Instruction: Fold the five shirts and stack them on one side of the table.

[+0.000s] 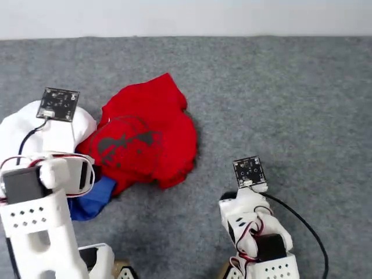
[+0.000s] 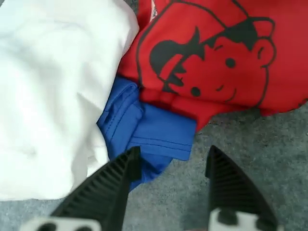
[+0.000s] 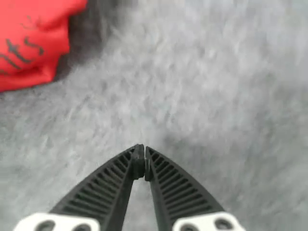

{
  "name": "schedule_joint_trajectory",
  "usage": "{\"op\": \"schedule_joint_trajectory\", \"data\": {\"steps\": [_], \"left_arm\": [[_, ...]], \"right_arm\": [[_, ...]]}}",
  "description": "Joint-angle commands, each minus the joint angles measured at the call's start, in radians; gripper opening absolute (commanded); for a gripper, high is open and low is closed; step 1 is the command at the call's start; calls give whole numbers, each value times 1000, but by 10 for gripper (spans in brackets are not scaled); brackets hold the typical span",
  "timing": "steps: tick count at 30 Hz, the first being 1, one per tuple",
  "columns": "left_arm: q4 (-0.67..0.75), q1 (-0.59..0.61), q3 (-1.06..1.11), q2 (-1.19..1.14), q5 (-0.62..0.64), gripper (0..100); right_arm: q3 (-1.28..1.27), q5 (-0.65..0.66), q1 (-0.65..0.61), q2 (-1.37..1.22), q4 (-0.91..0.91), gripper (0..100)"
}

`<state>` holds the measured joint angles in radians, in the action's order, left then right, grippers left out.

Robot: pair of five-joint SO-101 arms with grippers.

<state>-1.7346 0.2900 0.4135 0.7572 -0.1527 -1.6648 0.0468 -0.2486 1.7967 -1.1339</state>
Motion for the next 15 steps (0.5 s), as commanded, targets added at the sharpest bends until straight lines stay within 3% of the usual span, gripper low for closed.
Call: {"op": "schedule_joint_trajectory", "data": {"steps": [1,7,15], "left_arm": [[20,75,-30,29,11,217],[26,213,-48,37,11,218],[20,247,-48,38,14,218]], "right_arm": [[89,60,53,1,70,12],[265,61,15,-102,68,11],[694,61,-44,-756,71,11]]}}
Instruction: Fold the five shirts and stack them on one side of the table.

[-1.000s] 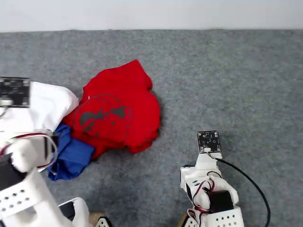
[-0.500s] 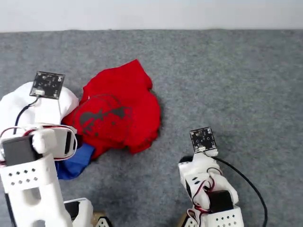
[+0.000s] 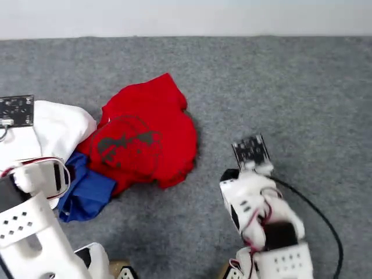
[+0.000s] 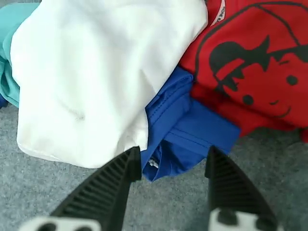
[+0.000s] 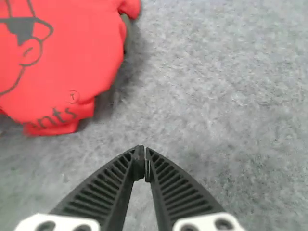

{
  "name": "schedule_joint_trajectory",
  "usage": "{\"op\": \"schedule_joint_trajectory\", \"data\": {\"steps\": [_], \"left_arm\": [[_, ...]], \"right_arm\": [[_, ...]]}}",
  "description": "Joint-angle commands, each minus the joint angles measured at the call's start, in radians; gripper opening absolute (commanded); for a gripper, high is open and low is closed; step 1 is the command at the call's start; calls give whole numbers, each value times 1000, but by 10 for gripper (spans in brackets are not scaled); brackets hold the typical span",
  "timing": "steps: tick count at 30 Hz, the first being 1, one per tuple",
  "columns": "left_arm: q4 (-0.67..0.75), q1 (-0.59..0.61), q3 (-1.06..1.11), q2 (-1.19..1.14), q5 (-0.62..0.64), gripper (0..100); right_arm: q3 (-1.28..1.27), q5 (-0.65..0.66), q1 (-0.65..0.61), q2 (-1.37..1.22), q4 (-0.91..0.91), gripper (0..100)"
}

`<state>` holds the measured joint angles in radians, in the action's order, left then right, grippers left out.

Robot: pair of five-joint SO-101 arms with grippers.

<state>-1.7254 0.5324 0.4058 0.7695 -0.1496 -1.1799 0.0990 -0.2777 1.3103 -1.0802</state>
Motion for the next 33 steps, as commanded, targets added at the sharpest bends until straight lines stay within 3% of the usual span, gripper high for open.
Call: {"op": "schedule_joint_trajectory", "data": {"steps": [1,7,13,21,33], "left_arm": [[11,5,-41,26,11,218],[11,6,-39,28,12,217],[9,9,-38,28,12,217],[9,9,-38,28,12,217],[9,9,-36,28,14,217]], "right_arm": [[273,9,-15,-361,16,11],[559,51,-15,-803,13,12],[752,114,-47,-1044,13,25],[961,94,-116,-1270,-51,358],[1301,41,-163,-1676,-131,362]]}}
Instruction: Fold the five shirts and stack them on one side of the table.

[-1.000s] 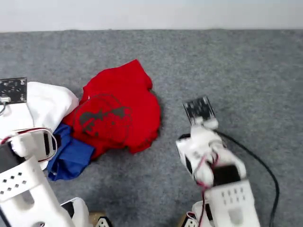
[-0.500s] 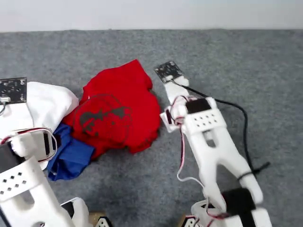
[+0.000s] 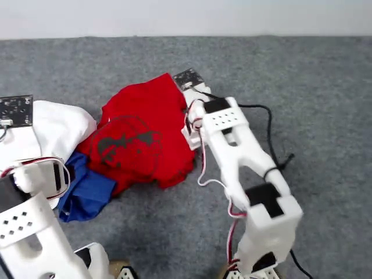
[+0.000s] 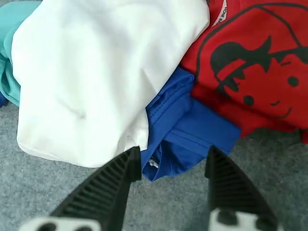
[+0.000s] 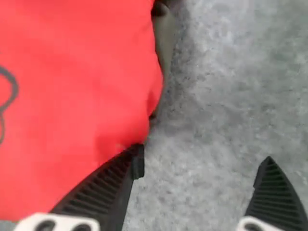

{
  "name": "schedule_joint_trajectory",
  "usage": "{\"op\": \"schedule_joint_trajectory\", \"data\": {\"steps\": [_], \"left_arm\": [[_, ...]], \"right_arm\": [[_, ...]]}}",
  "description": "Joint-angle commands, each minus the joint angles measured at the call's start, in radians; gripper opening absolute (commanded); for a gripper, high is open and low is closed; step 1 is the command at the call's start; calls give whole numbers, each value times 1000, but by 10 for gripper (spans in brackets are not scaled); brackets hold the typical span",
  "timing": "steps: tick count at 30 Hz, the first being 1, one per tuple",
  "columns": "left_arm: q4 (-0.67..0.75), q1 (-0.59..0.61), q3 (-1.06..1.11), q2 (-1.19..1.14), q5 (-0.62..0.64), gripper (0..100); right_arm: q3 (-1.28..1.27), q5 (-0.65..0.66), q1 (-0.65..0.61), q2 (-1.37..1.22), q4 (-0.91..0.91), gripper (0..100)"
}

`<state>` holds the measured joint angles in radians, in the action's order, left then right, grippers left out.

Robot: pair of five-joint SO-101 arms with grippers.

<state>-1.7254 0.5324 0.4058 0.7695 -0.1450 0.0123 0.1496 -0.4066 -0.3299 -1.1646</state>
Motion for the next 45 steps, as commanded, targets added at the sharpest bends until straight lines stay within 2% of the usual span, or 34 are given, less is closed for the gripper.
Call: {"op": "schedule_joint_trajectory", "data": {"steps": [1,10,17,25,29,34,40,45], "left_arm": [[9,9,-31,28,9,217],[9,9,27,28,9,217],[9,9,22,28,9,217],[11,6,22,28,9,217],[14,5,22,28,9,217],[11,5,22,28,9,217],[11,5,22,28,9,217],[11,5,22,28,8,217]], "right_arm": [[137,-9,-50,-62,-68,362],[244,-58,-93,-188,-110,359],[278,-57,-110,-154,-165,215],[420,-64,-120,-67,-398,340],[466,-64,-162,-61,-469,351],[466,-68,-193,-84,-452,351],[466,-68,-166,-248,-348,351],[470,-68,-170,-338,-340,336]]}}
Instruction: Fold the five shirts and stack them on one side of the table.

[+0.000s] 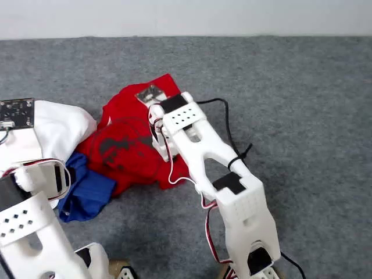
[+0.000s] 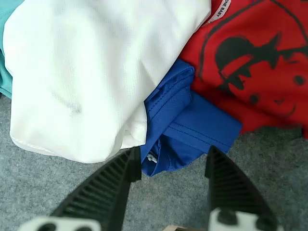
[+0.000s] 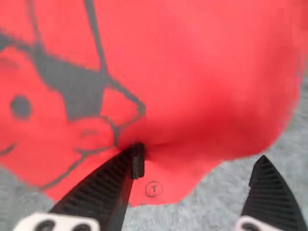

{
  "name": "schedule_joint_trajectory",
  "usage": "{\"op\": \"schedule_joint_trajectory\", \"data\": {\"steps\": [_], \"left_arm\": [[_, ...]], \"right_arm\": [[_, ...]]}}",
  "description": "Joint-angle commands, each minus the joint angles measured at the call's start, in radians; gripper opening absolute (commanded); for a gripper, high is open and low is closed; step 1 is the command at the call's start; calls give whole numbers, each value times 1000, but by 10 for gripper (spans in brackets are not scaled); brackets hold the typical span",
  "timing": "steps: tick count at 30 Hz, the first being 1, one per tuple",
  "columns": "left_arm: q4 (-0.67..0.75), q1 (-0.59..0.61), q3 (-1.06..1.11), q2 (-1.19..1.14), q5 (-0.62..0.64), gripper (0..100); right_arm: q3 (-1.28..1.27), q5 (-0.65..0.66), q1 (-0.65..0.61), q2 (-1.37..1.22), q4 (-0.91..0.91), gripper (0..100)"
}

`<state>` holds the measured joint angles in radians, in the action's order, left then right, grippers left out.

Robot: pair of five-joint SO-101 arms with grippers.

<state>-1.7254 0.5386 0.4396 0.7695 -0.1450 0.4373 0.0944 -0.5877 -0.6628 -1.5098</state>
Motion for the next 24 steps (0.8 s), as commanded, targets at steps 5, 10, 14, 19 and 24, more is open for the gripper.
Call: {"op": "schedule_joint_trajectory", "data": {"steps": [5,10,14,19,24], "left_arm": [[11,-2,-12,28,8,217],[11,-2,-12,28,5,217],[11,-2,-13,29,3,217],[9,-2,-54,29,3,217],[9,-3,-156,29,3,217]], "right_arm": [[44,-2,21,-1,8,78],[46,63,21,42,-25,8],[46,71,31,133,-48,9],[46,149,87,294,-65,9],[46,262,199,475,-42,9]]}}
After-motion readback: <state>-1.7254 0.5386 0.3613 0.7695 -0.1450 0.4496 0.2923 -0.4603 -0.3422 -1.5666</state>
